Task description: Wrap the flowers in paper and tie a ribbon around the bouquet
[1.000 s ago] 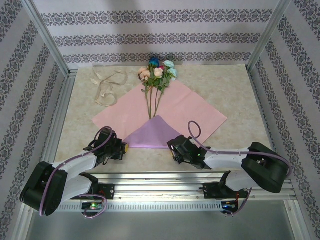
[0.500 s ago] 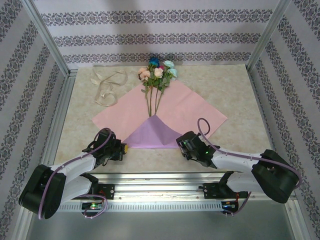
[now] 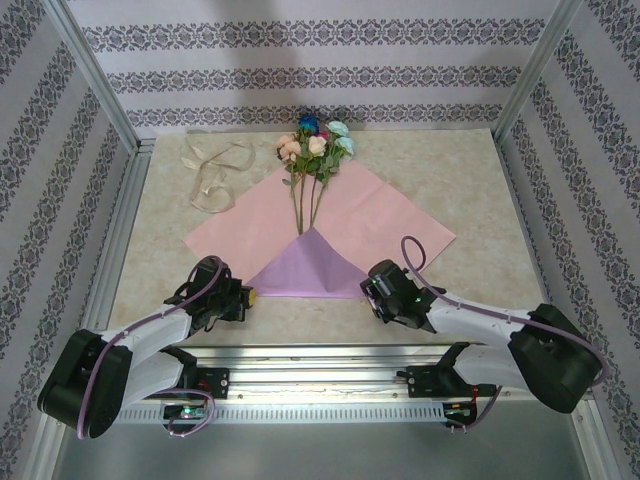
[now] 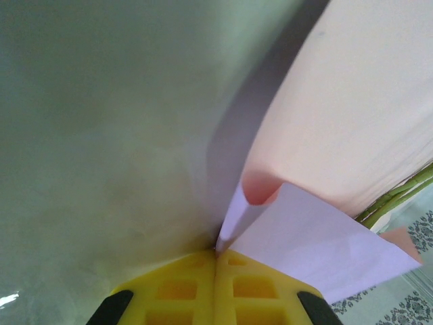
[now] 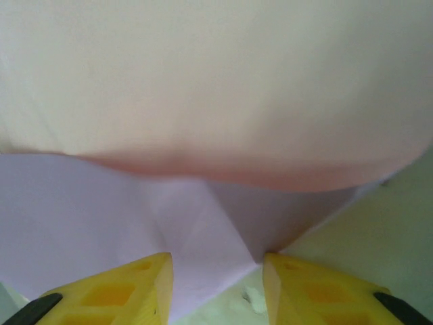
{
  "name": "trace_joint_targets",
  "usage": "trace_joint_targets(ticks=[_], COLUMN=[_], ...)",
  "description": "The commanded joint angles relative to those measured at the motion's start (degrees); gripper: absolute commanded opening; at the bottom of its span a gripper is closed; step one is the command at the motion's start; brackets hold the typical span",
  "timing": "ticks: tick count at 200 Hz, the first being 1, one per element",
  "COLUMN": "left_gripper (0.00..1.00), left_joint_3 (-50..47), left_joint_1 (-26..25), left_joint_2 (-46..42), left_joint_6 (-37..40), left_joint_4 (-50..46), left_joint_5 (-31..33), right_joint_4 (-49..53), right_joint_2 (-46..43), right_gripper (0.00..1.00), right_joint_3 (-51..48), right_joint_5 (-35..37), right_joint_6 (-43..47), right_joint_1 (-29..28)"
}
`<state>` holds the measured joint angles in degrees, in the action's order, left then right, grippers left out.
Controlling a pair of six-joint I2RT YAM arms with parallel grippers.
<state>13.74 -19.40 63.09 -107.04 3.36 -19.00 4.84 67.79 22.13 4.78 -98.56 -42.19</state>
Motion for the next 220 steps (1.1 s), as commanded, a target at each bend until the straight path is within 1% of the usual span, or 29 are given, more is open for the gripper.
trace_joint_targets(ticks=[1, 17, 37, 94, 122, 147, 152, 197, 220], left_gripper=[0.0, 0.0, 0.0, 0.0, 0.0, 0.0, 0.0, 0.0, 0.0], left_joint_3=[-0.4, -0.3, -0.1, 0.1, 0.3, 0.9, 1.1, 4.3, 6.6], left_joint_1=[0.4, 0.4, 0.4, 0.3, 0.4, 0.4, 0.6, 1.5, 1.6], left_joint_2=[-0.5, -0.6, -0.6, -0.4, -0.2, 0.4, 0.6, 1.1, -0.9], left_joint_6=[-1.0, -1.1, -1.1, -1.0, -1.0, -0.8, -0.7, 1.4, 2.1], left_joint_4=[-7.3, -7.3, -7.4, -7.6, -7.4, -6.8, -6.7, -8.6, -13.1], left_joint_5=[-0.7, -0.7, -0.6, -0.7, -0.6, -0.5, -0.6, -0.7, 0.2], right_joint_4=[9.8, 11.1, 10.2, 1.4, 0.5, -0.3, -0.1, 3.8, 8.7], right_joint_2=[-2.2, -2.8, -2.7, 3.0, 4.2, 4.2, 4.1, 1.8, 0.4], right_gripper=[0.41, 0.42, 0.41, 0.31, 0.19, 0.02, 0.0, 0.0, 0.0], right_joint_3=[1.9, 1.7, 1.1, 2.4, 3.2, 3.3, 3.5, 6.2, 8.3], right_joint_5=[0.2, 0.8, 1.6, 0.5, 0.6, 1.8, 2.1, 2.1, 2.3], right_joint_6=[0.7, 1.3, 3.3, 9.3, 9.5, 9.2, 9.3, 8.1, 6.9], right_joint_1=[0.3, 0.4, 1.8, 7.0, 7.8, 8.3, 8.4, 8.7, 8.7])
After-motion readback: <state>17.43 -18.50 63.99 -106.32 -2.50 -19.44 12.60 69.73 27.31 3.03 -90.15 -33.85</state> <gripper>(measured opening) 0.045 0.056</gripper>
